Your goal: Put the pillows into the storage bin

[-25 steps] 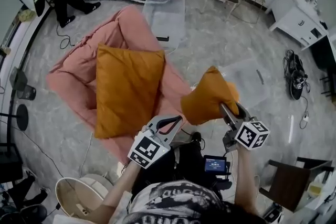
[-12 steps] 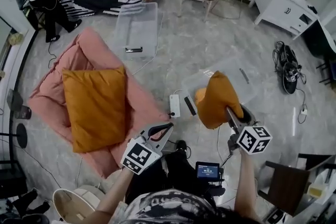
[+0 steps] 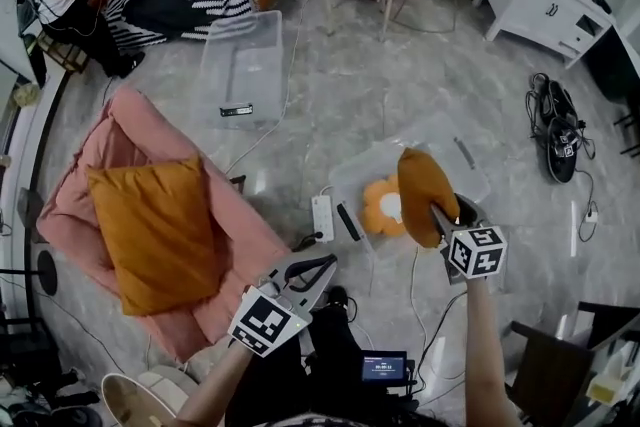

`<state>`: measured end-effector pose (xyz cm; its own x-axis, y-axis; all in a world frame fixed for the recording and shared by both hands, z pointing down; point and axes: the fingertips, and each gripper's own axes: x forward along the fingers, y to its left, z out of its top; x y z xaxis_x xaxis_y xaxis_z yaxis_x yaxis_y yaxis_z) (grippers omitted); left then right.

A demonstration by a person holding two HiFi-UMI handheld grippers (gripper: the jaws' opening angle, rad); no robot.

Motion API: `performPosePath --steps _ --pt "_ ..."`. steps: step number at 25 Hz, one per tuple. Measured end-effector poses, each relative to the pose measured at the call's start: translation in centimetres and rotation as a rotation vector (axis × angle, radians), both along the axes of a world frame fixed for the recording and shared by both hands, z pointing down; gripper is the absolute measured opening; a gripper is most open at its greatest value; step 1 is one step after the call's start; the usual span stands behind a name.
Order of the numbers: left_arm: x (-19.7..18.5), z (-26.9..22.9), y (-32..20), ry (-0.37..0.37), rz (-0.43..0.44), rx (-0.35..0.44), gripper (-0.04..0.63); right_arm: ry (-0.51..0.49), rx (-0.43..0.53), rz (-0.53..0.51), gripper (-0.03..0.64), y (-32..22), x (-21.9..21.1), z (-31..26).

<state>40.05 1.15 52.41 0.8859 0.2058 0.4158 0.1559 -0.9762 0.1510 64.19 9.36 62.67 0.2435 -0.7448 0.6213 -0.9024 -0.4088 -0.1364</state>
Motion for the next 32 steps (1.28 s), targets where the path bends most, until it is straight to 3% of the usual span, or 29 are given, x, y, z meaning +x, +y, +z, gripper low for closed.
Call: performPosePath --steps 5,9,11,13,15,20,25,29,32 --pt "1.6 2.0 0.3 -0.029 -0.029 -0.027 0.012 0.055 -0.085 -0.037 0.224 -1.2 5.4 5.4" --pt "1.2 3.4 0.1 -0.057 -0.065 -0.047 0.012 0.200 -0.162 -0.100 0.229 -2.7 10.0 8.6" --pt "0.3 4.4 -0.1 -0.079 -0.074 -0.046 0.012 0.263 -0.237 -0.120 0.266 -3.1 11.6 10.8" --pt "-0.7 5.5 -0.6 -0.109 -0.087 -0.033 0.012 0.260 -0.299 -0.114 0.294 -3.5 12.4 13.1" --pt "-1.6 6.2 -1.2 -0.133 -0.105 -0.024 0.012 0.199 -0.283 -0.101 0.362 -4.2 11.9 14.2" --pt "-3.4 5.3 -2.0 -0.133 -0.154 -0.033 0.012 0.144 -0.216 -0.160 0.362 -5.5 7.2 13.3" --pt "-8.1 4.0 -2.5 -0.127 -0.243 -0.045 0.012 0.086 -0.089 -0.242 0.359 -8.4 0.1 9.9" --pt "-12.3 3.3 -3.6 -0.120 -0.311 -0.019 0.012 0.073 0.001 -0.361 0.347 -13.6 -5.7 6.1" --pt "-17.3 3.0 -5.4 -0.106 -0.391 -0.025 0.012 0.052 0.072 -0.471 0.344 -19.1 -13.0 3.4"
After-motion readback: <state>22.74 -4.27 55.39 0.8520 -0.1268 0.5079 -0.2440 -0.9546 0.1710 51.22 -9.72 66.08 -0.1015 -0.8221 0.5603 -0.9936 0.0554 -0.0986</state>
